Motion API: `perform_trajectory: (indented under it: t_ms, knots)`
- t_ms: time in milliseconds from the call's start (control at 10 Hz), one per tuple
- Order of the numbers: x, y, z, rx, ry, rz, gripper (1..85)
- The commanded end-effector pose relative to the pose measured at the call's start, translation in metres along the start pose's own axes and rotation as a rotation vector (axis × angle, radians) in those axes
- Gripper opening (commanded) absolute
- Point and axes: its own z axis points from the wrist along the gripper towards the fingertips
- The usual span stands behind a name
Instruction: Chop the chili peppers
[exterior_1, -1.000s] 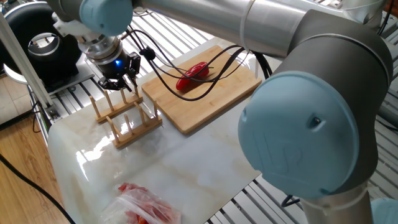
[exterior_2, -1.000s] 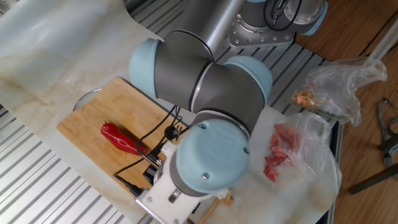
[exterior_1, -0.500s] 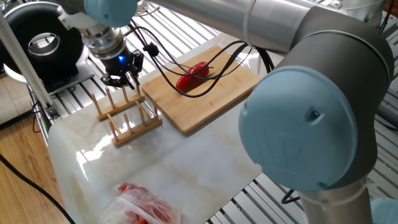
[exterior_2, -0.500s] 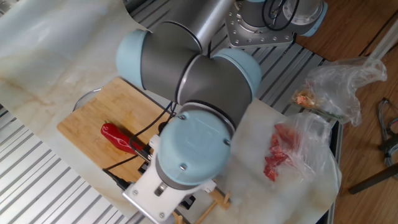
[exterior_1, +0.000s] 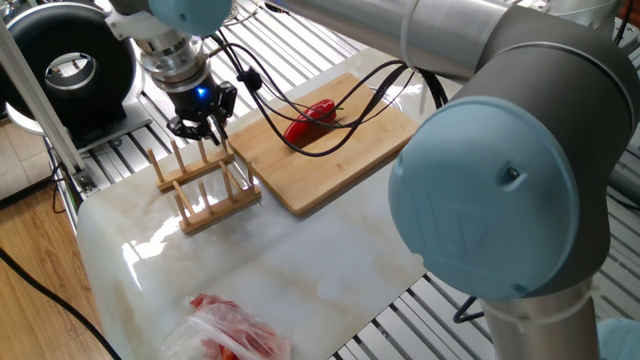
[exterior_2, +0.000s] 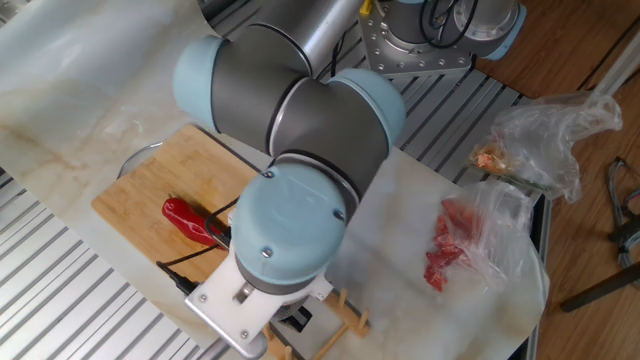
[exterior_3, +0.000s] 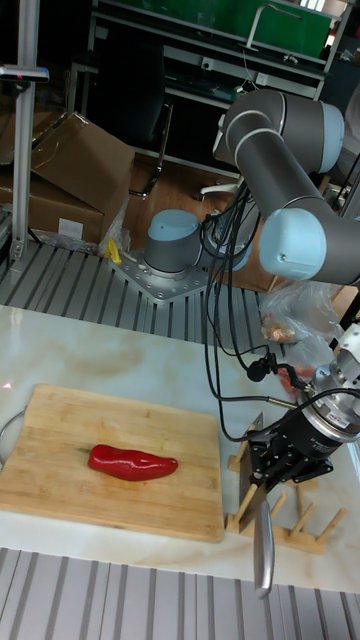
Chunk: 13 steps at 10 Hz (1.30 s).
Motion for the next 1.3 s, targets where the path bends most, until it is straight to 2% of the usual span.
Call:
perform_trajectory:
  t_ms: [0,500,1200]
  knots:
    - [0.0062,0.0043,0.0003,-0.03,0.027,0.036,22.0]
    - [0.0067,0.0032,0.0072,-0.029,0.039,0.074,22.0]
    - [0.0003,0.0032,0.0079,-0.04,0.024,0.103,22.0]
